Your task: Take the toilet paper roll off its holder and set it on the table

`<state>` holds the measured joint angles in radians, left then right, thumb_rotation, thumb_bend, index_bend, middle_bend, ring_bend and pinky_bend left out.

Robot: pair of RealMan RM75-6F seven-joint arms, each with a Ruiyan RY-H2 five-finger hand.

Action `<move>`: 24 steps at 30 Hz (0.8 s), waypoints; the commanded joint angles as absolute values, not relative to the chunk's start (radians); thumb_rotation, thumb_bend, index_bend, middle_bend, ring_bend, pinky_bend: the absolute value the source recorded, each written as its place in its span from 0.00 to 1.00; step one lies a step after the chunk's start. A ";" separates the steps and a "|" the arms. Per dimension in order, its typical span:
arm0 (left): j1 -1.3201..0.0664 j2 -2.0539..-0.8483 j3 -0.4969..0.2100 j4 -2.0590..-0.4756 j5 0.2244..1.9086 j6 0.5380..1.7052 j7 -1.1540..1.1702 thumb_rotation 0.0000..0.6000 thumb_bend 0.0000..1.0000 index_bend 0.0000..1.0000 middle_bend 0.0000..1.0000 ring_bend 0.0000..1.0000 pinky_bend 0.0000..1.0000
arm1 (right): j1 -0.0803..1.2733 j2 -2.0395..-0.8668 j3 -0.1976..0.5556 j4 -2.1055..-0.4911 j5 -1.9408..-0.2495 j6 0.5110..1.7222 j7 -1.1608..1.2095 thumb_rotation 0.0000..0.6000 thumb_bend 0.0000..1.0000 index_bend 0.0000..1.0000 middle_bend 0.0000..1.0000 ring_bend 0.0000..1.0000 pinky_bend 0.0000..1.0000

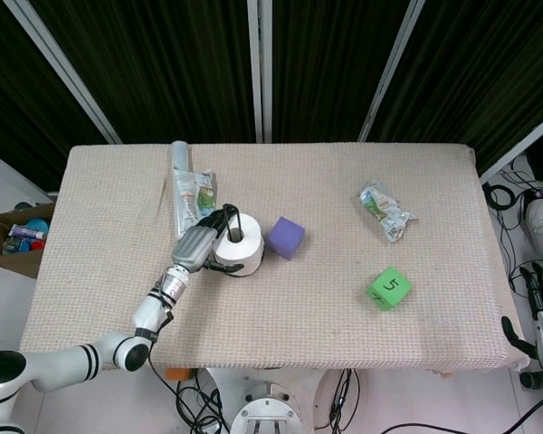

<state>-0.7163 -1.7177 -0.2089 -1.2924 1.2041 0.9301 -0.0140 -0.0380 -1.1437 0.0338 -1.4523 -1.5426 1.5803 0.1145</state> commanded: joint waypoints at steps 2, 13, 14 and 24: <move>-0.710 -1.730 -0.222 -1.290 1.208 0.940 -0.072 0.93 0.09 0.00 0.06 0.00 0.16 | -0.038 -1.144 0.035 -1.450 -1.542 1.580 0.117 1.00 0.30 0.00 0.00 0.00 0.00; -0.676 -1.766 -0.277 -1.283 1.229 1.008 -0.295 1.00 0.16 0.15 0.35 0.25 0.24 | -0.035 -1.146 0.032 -1.451 -1.538 1.567 0.109 1.00 0.30 0.00 0.00 0.00 0.00; -0.674 -1.766 -0.280 -1.285 1.233 1.015 -0.306 1.00 0.16 0.17 0.38 0.27 0.25 | -0.035 -1.145 0.033 -1.451 -1.538 1.567 0.109 1.00 0.30 0.00 0.00 0.00 0.00; -0.659 -1.663 -0.351 -1.453 1.273 1.099 -0.350 1.00 0.18 0.19 0.42 0.30 0.25 | -0.036 -1.140 0.036 -1.456 -1.532 1.569 0.108 1.00 0.30 0.00 0.00 0.00 0.00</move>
